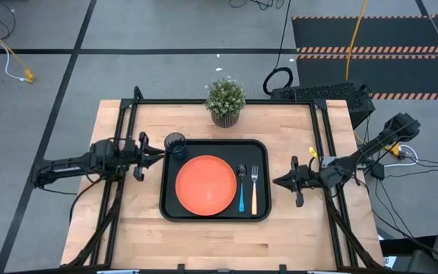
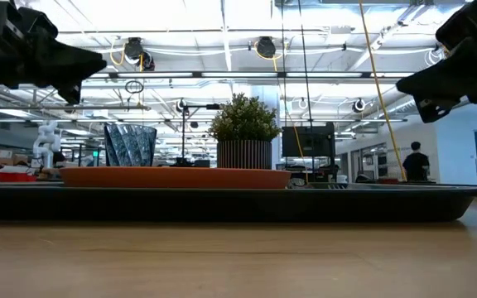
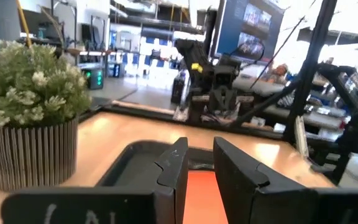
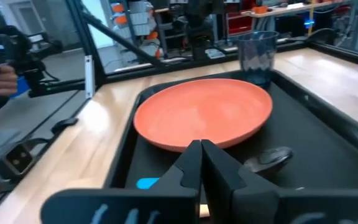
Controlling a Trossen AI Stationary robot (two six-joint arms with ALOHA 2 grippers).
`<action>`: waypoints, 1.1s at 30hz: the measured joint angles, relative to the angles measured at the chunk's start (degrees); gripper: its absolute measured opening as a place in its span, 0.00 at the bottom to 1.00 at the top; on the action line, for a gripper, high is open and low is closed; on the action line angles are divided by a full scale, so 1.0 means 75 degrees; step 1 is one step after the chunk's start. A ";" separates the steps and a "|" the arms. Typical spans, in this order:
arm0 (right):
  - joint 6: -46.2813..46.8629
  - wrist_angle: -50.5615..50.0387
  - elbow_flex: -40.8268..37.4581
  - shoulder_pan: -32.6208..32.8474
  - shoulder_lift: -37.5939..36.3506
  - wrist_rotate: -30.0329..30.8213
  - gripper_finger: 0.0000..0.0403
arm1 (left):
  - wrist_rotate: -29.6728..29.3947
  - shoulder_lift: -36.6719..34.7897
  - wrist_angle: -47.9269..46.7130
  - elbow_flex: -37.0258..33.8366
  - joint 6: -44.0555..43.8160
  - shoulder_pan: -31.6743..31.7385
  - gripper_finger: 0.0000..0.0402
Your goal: Pick and place plate/cup/fork/spoon on tray
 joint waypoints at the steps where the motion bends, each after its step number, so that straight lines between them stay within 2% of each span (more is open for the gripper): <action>1: -0.0011 -0.0004 0.0000 -0.0075 0.0003 0.0000 0.00 | 0.0006 -0.0001 -0.0017 -0.0002 0.0084 0.0038 0.20; 7: -0.0108 -0.0058 -0.0006 -0.0559 0.0029 -0.0184 0.00 | 0.0406 -0.0002 0.0029 -0.0003 0.0128 0.0271 0.20; 17: 0.0155 -0.0056 -0.0012 -0.0822 0.0172 -0.0217 0.00 | 0.0272 0.0000 -0.0106 -0.0003 0.0199 0.0330 0.20; 23: -0.0602 0.0389 -0.0012 -0.0938 0.0175 -0.0918 0.00 | 0.0108 0.0003 -0.0227 -0.0003 0.0401 0.0330 0.20; 27: -0.0721 0.0509 -0.0012 -0.1273 0.0175 -0.1568 0.00 | 0.0108 0.0003 -0.0226 -0.0003 0.0592 0.0330 0.20; 33: -0.0973 0.0516 -0.0012 -0.1833 0.0175 -0.2050 0.00 | 0.0097 0.0003 -0.0226 -0.0003 0.0763 0.0330 0.20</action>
